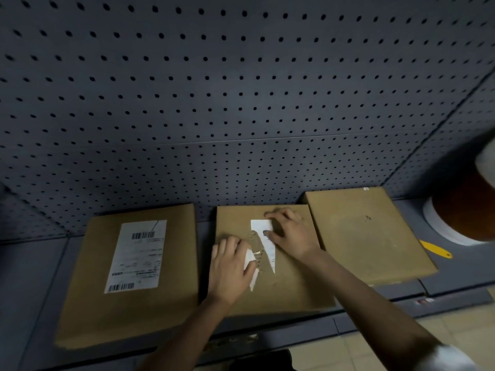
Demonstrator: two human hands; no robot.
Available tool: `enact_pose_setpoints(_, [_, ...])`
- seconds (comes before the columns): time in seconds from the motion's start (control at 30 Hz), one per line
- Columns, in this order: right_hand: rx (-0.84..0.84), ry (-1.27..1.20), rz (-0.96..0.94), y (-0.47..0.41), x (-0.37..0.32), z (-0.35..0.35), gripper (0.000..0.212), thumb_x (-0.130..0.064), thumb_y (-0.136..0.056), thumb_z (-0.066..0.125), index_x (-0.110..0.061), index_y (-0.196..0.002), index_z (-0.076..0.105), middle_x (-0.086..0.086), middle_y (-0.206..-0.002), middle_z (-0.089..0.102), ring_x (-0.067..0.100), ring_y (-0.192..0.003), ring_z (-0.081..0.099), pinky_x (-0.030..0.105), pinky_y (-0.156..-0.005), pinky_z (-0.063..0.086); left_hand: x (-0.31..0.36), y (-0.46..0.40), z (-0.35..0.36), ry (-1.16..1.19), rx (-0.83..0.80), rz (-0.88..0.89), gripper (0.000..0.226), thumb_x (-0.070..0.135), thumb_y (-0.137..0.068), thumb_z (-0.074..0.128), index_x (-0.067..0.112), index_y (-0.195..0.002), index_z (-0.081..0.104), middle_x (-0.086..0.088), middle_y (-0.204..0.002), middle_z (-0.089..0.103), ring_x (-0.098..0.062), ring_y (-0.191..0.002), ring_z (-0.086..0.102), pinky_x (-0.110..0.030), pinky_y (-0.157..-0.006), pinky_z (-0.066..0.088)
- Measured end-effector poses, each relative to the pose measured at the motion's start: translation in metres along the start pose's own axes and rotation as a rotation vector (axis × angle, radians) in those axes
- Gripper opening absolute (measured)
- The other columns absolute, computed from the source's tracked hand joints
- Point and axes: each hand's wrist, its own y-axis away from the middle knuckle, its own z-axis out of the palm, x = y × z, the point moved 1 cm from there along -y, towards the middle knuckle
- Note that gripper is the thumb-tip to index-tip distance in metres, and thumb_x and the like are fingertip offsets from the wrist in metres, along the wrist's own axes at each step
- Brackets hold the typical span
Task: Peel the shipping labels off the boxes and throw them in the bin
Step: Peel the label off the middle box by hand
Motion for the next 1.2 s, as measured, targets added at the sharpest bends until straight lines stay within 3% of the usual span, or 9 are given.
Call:
enact_pose_setpoints(0.37, [0.019,0.006,0.016,-0.009,-0.004,0.005,0.037,-0.043,-0.086,0.059,-0.033,-0.122,0.052,-0.007,-0.129,0.045,0.016,-0.122,0.039,0.035,-0.099,0.026,-0.016,-0.026,0.007,-0.015,-0.01,0.013,0.028,0.036,-0.075,0.038,0.017,-0.086,0.057,-0.002,-0.086,0.051,-0.022,-0.079,0.05,-0.035,-0.071,0.043])
enact_pose_setpoints(0.6, [0.046,0.04,-0.017,-0.004,-0.004,0.013,0.012,-0.037,-0.089,0.054,-0.032,-0.099,0.058,-0.008,-0.126,0.045,0.018,-0.122,0.038,0.034,-0.095,0.023,-0.015,-0.026,0.01,-0.065,-0.021,0.054,0.024,0.032,-0.073,0.061,0.015,-0.089,0.056,-0.005,-0.089,0.052,-0.023,-0.08,0.051,-0.038,-0.072,0.047])
enact_pose_setpoints(0.73, [0.015,0.079,-0.033,-0.006,-0.003,0.008,0.042,-0.051,-0.088,0.047,-0.042,-0.129,0.043,-0.01,-0.13,0.043,0.016,-0.121,0.037,0.034,-0.091,0.024,-0.014,-0.025,0.01,-0.069,-0.011,0.052,0.024,0.032,-0.072,0.062,0.016,-0.089,0.055,-0.004,-0.09,0.052,-0.022,-0.081,0.051,-0.037,-0.073,0.046])
enact_pose_setpoints(0.8, [-0.008,0.124,-0.09,-0.007,-0.008,0.007,0.053,-0.063,-0.082,0.038,-0.047,-0.132,0.039,-0.011,-0.129,0.042,0.014,-0.119,0.036,0.032,-0.087,0.021,-0.014,-0.025,0.01,-0.065,0.001,0.056,0.025,0.031,-0.072,0.062,0.015,-0.089,0.055,-0.004,-0.089,0.051,-0.022,-0.081,0.05,-0.036,-0.072,0.046])
enact_pose_setpoints(1.07, [0.034,0.117,-0.09,-0.013,-0.018,0.014,0.046,-0.061,-0.08,0.055,-0.045,-0.122,0.047,-0.012,-0.13,0.044,0.013,-0.121,0.036,0.028,-0.085,0.016,-0.015,-0.024,0.01,-0.039,0.012,0.048,0.028,0.03,-0.071,0.065,0.016,-0.092,0.054,-0.004,-0.091,0.052,-0.022,-0.082,0.05,-0.036,-0.072,0.045])
enact_pose_setpoints(1.2, [0.042,0.12,-0.082,-0.009,-0.014,0.018,0.054,-0.07,-0.077,0.042,-0.047,-0.126,0.044,-0.012,-0.128,0.044,0.014,-0.118,0.039,0.028,-0.086,0.018,-0.014,-0.024,0.011,-0.045,0.023,0.047,0.027,0.03,-0.07,0.066,0.016,-0.091,0.055,-0.004,-0.091,0.052,-0.022,-0.082,0.051,-0.036,-0.072,0.045])
